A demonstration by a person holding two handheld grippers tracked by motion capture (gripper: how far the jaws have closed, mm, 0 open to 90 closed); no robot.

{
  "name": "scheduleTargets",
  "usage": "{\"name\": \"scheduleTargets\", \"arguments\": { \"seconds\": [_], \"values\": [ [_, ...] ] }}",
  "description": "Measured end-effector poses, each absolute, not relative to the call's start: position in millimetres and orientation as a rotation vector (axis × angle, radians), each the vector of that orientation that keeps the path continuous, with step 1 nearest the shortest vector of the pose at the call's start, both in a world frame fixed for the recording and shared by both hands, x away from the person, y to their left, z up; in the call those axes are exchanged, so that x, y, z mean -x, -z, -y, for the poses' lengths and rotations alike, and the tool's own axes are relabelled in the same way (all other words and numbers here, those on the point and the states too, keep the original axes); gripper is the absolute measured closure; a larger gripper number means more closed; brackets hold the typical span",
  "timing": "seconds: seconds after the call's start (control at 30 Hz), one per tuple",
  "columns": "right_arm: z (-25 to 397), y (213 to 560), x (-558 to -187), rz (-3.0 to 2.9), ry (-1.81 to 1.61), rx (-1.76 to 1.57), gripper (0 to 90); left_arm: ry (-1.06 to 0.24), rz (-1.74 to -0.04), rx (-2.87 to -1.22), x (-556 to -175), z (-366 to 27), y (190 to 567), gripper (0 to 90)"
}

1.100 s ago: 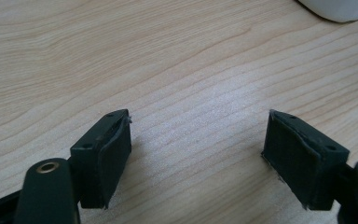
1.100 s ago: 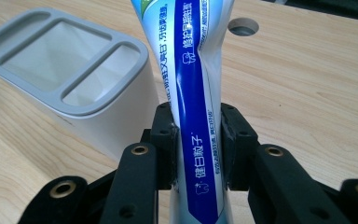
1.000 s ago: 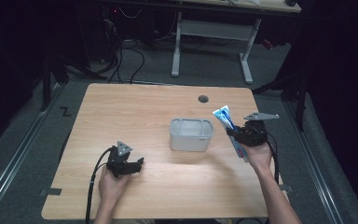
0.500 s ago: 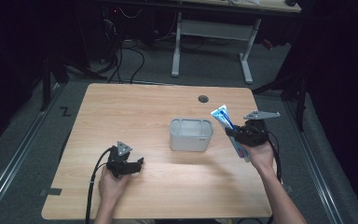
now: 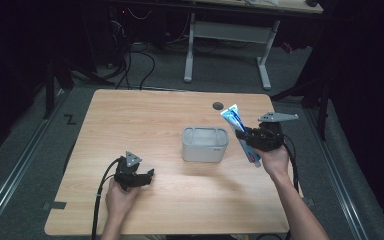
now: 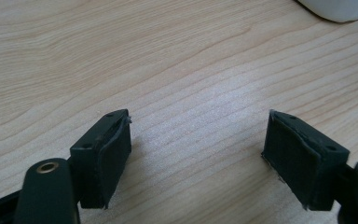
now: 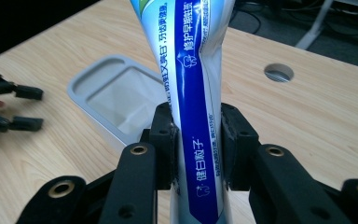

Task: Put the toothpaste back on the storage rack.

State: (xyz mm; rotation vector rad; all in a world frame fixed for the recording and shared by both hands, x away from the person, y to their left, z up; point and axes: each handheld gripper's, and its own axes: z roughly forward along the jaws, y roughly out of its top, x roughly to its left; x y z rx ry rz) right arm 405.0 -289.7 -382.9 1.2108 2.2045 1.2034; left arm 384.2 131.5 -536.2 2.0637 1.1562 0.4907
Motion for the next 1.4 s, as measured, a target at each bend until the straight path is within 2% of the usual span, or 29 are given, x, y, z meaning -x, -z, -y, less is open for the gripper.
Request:
{"name": "scheduleTargets", "arguments": {
  "seconds": [0.87, 1.4],
  "values": [
    [240, 355, -424, -2.257, -1.426, -1.059, 70.7, -0.491, -1.156, -2.065, -384, -132, 536, 23.4],
    [206, 353, -462, -2.258, -1.526, -1.042, 70.4, -0.48, -1.162, -2.05, -384, -134, 536, 24.1]
  ]
}}
